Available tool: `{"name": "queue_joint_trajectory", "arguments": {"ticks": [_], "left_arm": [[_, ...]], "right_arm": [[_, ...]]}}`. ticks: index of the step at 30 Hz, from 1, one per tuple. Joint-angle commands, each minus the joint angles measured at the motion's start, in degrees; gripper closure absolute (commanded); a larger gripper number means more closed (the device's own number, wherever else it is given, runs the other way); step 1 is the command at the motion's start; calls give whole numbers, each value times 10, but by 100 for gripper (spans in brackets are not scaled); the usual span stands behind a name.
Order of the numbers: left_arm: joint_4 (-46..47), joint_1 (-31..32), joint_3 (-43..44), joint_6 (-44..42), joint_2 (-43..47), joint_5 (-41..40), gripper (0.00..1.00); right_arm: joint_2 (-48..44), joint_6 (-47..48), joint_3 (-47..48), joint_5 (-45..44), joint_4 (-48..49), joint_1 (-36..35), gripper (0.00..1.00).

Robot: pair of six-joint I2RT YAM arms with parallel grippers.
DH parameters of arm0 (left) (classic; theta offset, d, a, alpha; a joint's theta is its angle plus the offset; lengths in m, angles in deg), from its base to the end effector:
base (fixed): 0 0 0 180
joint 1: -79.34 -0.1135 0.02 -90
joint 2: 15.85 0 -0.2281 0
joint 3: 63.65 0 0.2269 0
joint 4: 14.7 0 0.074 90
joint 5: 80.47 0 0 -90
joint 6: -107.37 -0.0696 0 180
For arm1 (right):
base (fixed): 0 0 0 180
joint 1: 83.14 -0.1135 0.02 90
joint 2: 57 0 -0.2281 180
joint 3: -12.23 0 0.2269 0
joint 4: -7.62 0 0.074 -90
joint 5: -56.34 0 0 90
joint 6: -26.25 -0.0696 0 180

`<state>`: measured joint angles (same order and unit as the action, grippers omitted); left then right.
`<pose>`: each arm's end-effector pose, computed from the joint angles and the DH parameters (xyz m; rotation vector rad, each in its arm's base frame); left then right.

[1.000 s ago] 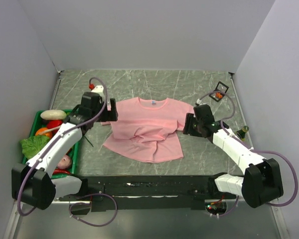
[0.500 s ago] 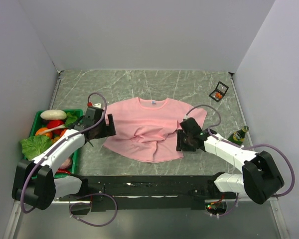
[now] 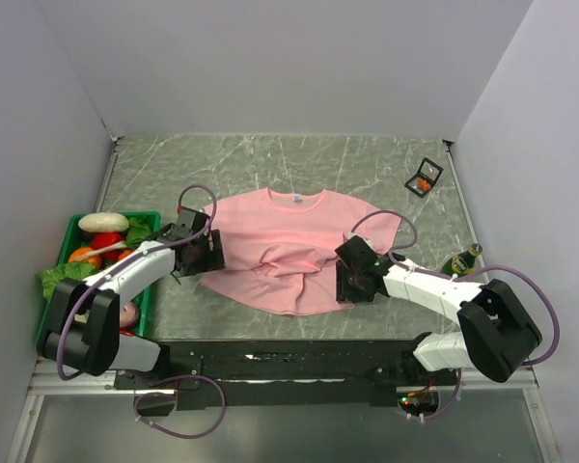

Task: Pin the brooch onto the clothing
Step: Flatten out the crumpled clothing at the center of the board.

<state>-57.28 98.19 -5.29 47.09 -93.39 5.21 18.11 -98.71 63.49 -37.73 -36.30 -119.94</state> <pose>0.2411 -0.0768 0.1353 -0.2767 2.6418 -0.1835 0.1817 0.1297 0.1094 -0.0252 2.7762 0.2397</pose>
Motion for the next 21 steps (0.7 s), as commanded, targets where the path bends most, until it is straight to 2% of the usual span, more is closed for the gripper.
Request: {"name": "queue_joint_trajectory", "arguments": {"ticks": [1,15,16,17,21], "left_arm": [[6,1,7,8,-25,9,19],[5,1,6,10,-76,24,31],[5,1,7,10,-79,26,34],[5,1,6,10,-83,28,42],[4,3,3,11,-77,31,56]], "right_arm": [[-8,-14,-5,-34,-12,-5,46],[-11,-17,-13,-44,-25,-4,47],[-12,-17,-14,-44,-25,-4,48],[-10,-17,-14,-45,-27,-5,49],[-8,-21,-16,-44,-24,-5,60]]}}
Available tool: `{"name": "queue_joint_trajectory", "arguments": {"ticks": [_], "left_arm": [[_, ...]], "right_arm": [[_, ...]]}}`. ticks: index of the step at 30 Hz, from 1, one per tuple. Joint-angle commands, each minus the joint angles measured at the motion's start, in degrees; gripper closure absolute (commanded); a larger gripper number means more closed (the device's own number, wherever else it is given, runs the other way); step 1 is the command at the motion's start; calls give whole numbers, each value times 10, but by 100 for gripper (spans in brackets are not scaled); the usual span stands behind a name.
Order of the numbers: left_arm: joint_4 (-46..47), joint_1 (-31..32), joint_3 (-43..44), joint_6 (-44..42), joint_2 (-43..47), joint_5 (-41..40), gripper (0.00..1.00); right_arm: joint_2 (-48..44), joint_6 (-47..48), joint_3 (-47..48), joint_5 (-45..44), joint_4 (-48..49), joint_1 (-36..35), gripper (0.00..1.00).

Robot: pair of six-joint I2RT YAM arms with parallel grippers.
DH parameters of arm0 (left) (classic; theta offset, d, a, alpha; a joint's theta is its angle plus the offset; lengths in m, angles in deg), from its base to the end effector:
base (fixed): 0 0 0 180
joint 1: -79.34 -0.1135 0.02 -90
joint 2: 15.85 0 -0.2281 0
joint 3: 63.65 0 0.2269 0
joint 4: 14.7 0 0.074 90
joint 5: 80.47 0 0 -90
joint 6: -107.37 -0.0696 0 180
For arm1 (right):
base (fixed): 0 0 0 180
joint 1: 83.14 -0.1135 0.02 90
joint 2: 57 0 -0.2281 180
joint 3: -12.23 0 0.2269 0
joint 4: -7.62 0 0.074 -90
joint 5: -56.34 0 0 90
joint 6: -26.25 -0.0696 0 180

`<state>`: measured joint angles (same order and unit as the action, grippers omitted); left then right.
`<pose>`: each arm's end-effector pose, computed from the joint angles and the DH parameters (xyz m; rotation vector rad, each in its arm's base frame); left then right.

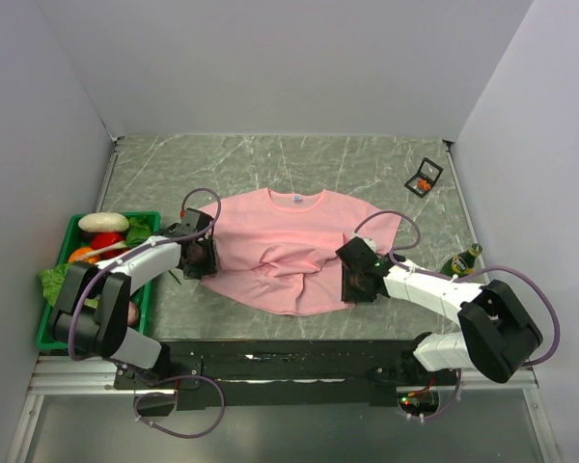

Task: Pin the brooch onto the clothing
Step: Flatten out the crumpled clothing at the center of the board.

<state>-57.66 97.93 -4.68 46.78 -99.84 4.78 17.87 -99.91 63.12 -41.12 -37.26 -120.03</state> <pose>0.2440 -0.0760 0.1115 -0.2819 2.7407 -0.1136 0.1809 0.1244 0.1081 0.0160 2.7643 0.1622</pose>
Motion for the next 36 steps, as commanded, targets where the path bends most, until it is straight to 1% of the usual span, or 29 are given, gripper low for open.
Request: {"name": "queue_joint_trajectory", "arguments": {"ticks": [1,3,4,5,6,7,9,10,11,15,20,24,27,33,36], "left_arm": [[5,6,-4,14,-11,35,61],[7,7,-7,14,-4,37,65],[7,7,-7,14,-3,38,73],[6,7,-8,15,-1,39,76],[5,10,-10,16,0,39,80],[5,13,-11,16,0,39,88],[2,22,-12,21,2,34,96],[1,26,-12,22,5,26,99],[0,29,-12,24,16,19,99],[-16,31,-1,35,69,15,99],[-41,31,23,44,168,54,99],[-88,32,55,47,212,57,99],[-109,32,59,53,244,90,99],[-157,32,54,71,308,115,99],[-185,32,57,79,338,127,99]], "right_arm": [[-4,-10,-13,-9,-14,-3,63],[-2,-10,-13,-7,-12,-3,71],[-1,-11,-13,-8,-11,-4,74],[2,-11,-13,-8,-11,-4,79],[3,-11,-11,-6,-12,-4,82],[4,-10,-10,-6,-13,-3,85],[2,-9,-9,-4,-17,-4,92],[0,-9,-9,-4,-19,-4,95],[-7,-10,-8,-4,-21,-4,100],[-33,-8,9,-11,-60,-5,100],[-101,-5,43,-34,-127,-7,100],[-141,-11,74,-35,-176,-11,100],[-169,-20,82,-35,-210,-13,100],[-226,-46,84,-26,-274,-18,100],[-250,-59,80,-11,-288,-21,100]]}}
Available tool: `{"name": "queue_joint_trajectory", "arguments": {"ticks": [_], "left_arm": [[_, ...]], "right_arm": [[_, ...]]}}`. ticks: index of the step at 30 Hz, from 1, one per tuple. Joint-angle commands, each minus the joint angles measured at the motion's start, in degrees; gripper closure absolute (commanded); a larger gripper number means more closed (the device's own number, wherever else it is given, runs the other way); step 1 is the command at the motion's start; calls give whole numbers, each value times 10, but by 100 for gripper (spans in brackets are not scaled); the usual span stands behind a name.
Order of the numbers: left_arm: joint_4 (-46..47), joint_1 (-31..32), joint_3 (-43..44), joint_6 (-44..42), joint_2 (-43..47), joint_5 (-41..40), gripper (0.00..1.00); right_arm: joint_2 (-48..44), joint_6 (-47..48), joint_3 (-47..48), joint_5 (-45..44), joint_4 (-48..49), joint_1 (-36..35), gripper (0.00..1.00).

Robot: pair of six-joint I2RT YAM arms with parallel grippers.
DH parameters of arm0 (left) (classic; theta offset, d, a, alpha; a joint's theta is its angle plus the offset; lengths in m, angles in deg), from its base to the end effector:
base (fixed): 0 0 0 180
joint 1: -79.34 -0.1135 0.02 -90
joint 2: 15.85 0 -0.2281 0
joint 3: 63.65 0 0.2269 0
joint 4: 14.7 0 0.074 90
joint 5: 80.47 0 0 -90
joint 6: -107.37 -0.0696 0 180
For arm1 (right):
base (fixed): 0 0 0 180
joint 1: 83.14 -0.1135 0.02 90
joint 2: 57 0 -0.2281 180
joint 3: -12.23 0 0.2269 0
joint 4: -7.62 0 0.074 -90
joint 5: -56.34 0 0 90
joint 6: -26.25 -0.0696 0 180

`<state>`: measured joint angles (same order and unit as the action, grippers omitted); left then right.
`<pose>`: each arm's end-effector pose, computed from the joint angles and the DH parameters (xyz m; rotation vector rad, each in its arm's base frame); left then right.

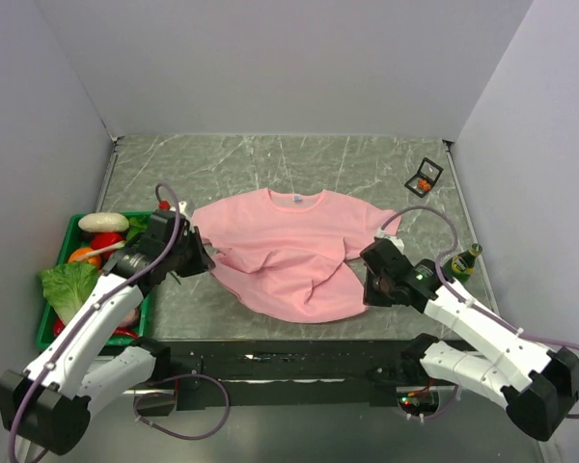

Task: Pin the brooch onto the clothing
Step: Flatten out the crumpled clothing at the center of the board.

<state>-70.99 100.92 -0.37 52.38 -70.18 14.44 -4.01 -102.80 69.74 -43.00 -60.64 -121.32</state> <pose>0.1915 -0.0821 0.2287 -0.2477 2.4570 -0.5502 0.1422 0.0974 0.1856 0.0713 2.6750 0.2187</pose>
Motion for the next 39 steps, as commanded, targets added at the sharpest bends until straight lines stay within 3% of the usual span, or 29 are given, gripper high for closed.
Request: {"name": "queue_joint_trajectory", "arguments": {"ticks": [1,8,9,10,12,13,14,17,21,27,31,39], "left_arm": [[-57,2,15,25,47,35,99],[-98,2,21,45,106,69,96],[-97,2,23,45,110,69,84],[-94,2,26,45,114,65,69],[-88,2,36,39,113,42,29],[-80,2,40,37,105,35,8],[-73,2,50,28,99,32,1],[-30,2,80,10,63,23,4],[86,2,100,7,7,29,3],[208,21,144,2,-175,46,3],[251,32,182,1,-318,69,4],[260,37,301,-20,-509,84,4]], "right_arm": [[-39,-33,13,12,-61,-9,100],[-65,-51,19,17,-108,-18,100],[-68,-50,20,16,-109,-18,100],[-74,-50,22,13,-109,-17,81],[-75,-43,29,6,-96,-18,65],[-67,-39,33,1,-91,-17,48],[-62,-35,50,-12,-89,-18,43],[-24,-13,103,-46,-75,-17,37],[28,38,164,-57,24,-16,29],[171,114,256,-20,112,25,25],[275,134,287,77,167,93,26],[478,161,381,90,187,146,27]]}}
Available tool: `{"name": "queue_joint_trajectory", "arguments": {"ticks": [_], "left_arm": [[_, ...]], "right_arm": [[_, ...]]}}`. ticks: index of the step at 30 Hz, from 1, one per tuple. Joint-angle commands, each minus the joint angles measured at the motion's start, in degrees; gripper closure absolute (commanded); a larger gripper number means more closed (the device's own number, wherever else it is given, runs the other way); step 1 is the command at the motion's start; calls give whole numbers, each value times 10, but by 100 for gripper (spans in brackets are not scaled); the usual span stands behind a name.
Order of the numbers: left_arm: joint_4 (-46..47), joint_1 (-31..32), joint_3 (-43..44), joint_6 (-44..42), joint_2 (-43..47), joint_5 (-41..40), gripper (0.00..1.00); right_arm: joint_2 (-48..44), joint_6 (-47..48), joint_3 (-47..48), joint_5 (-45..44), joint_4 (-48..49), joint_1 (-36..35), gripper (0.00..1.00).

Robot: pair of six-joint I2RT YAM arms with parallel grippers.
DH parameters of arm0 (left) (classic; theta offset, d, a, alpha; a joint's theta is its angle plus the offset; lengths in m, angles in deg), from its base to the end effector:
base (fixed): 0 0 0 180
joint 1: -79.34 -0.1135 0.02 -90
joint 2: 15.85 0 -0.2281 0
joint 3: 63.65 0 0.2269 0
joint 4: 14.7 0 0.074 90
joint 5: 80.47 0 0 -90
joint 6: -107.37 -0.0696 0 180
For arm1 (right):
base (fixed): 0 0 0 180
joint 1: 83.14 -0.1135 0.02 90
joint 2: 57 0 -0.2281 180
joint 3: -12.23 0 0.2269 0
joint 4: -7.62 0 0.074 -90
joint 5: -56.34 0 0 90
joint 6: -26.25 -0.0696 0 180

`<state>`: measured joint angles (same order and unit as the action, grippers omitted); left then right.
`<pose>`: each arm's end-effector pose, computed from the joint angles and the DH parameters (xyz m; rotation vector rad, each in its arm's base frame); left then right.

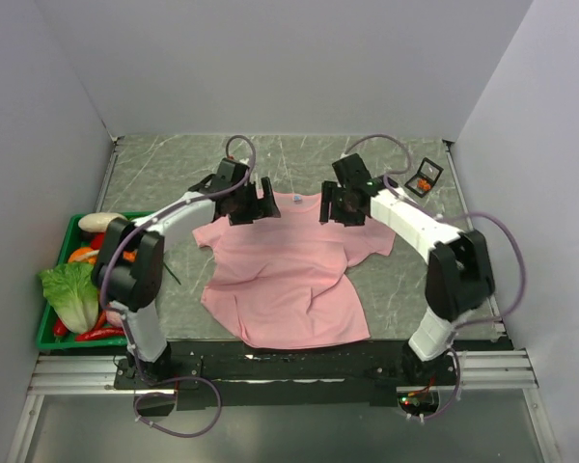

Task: Pin the brooch onto the clothing
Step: Flatten out the crumpled clothing at the center of the board.

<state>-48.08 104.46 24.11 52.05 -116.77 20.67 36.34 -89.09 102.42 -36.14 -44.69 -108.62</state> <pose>0.3402 -0.1744 0.1825 -0.1109 2.4853 -0.7040 0.3093 0.1441 0.2105 0.0141 2.5637 0.2919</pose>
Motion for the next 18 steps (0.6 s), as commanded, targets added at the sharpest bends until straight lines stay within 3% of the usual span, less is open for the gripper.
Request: {"name": "queue_joint_trajectory", "arguments": {"ticks": [1,18], "left_arm": [[28,2,75,-18,-71,26,4],[47,-16,84,-18,-182,36,4]], "right_arm": [[89,21,69,22,24,24,28],[244,-5,120,72,33,39,28]]}}
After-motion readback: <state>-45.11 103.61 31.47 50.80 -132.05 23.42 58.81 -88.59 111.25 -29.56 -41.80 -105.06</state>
